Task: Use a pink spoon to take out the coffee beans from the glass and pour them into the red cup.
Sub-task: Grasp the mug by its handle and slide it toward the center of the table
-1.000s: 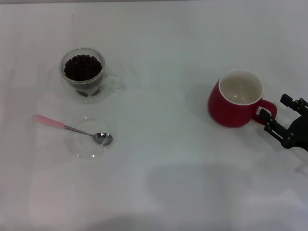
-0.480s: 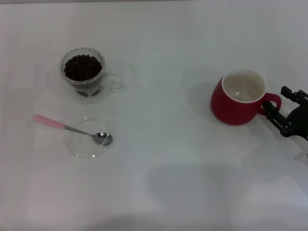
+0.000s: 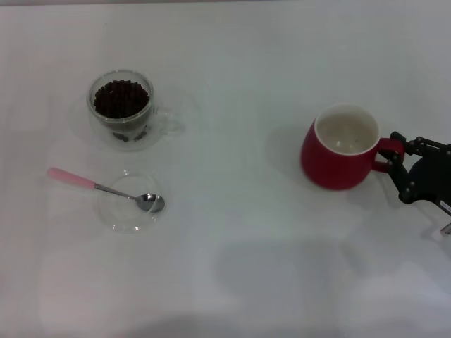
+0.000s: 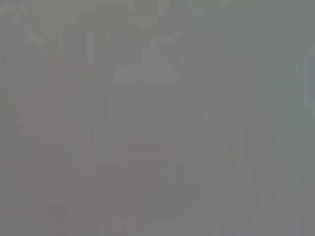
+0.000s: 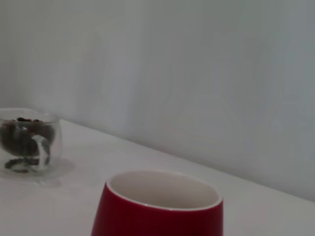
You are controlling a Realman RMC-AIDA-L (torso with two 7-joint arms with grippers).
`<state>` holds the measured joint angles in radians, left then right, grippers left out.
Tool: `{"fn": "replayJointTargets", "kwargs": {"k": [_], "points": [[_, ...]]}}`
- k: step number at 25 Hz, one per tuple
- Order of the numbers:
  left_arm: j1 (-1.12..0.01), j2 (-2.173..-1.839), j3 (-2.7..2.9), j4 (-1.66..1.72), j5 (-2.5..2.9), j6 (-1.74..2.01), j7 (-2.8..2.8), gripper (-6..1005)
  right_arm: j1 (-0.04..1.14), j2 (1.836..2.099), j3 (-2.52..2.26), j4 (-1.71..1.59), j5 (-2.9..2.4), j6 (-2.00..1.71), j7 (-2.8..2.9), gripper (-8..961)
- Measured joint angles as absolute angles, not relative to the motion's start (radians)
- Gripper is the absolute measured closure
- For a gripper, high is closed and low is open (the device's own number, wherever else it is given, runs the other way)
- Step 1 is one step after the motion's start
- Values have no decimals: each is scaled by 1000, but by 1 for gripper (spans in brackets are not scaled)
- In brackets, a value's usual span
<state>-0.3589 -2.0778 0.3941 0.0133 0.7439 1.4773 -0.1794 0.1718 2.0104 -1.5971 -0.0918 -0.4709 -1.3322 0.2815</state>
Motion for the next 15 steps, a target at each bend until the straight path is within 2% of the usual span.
{"fn": "replayJointTargets", "kwargs": {"k": [2, 7, 15], "points": [[-359, -2078, 394, 16, 744, 1476, -179, 153, 172, 2009, -1599, -92, -480, -1345, 281, 717], [-361, -2076, 393, 17, 743, 1474, -179, 153, 177, 2008, -1602, -91, -533, -1355, 282, 770], [-365, -2077, 393, 14, 742, 1472, -179, 153, 183, 2010, -1680, -92, -544, -1382, 290, 770]]}}
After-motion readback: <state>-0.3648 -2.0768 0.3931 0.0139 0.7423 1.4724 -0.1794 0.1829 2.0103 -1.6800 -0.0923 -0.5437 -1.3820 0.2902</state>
